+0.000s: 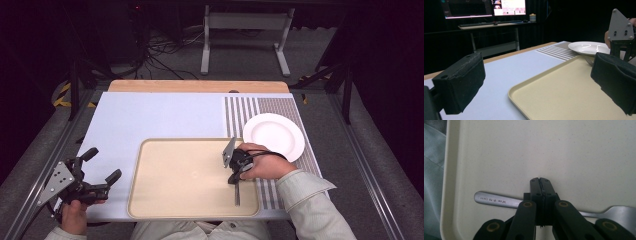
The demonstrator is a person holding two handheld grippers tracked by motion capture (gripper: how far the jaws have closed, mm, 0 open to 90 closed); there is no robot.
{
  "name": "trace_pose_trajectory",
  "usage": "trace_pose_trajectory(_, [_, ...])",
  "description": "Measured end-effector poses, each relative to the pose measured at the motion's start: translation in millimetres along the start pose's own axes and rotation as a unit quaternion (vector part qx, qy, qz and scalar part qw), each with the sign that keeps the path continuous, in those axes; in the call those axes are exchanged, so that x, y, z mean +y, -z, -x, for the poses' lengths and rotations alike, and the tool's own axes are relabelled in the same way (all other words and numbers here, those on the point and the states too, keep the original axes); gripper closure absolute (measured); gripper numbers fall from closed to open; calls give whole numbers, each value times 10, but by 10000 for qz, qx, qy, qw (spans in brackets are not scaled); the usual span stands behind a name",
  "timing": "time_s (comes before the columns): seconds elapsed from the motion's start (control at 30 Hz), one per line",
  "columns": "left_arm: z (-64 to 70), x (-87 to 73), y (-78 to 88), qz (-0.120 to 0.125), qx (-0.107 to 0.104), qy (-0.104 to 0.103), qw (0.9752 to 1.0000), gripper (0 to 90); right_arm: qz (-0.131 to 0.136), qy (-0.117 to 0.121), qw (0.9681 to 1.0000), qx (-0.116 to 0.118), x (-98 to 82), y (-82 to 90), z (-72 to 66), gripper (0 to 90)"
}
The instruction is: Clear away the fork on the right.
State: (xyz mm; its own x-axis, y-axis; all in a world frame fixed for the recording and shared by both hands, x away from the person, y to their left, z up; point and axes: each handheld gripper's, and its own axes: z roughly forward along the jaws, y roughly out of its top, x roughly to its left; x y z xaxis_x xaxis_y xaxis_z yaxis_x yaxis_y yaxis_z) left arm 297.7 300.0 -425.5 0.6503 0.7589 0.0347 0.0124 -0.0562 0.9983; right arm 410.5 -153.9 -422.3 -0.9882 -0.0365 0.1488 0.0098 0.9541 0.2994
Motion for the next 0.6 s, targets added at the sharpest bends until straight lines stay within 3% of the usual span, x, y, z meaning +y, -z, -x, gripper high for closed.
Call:
trace_pose_trajectory(0.37, [1,0,-5,-6,-9,-11,10000,2,-6,-42,10000,-10,-49,19,-5,900])
trace_pose_trajectory(0.5, [-3,1,-4,0,0,-1,10000,2,184,7,9998,-16,-46,48,-15,900])
trace_pose_trajectory(0.6, [-1,0,-5,-3,-2,-7,10000,2,439,42,9989,-181,-51,140,-30,900])
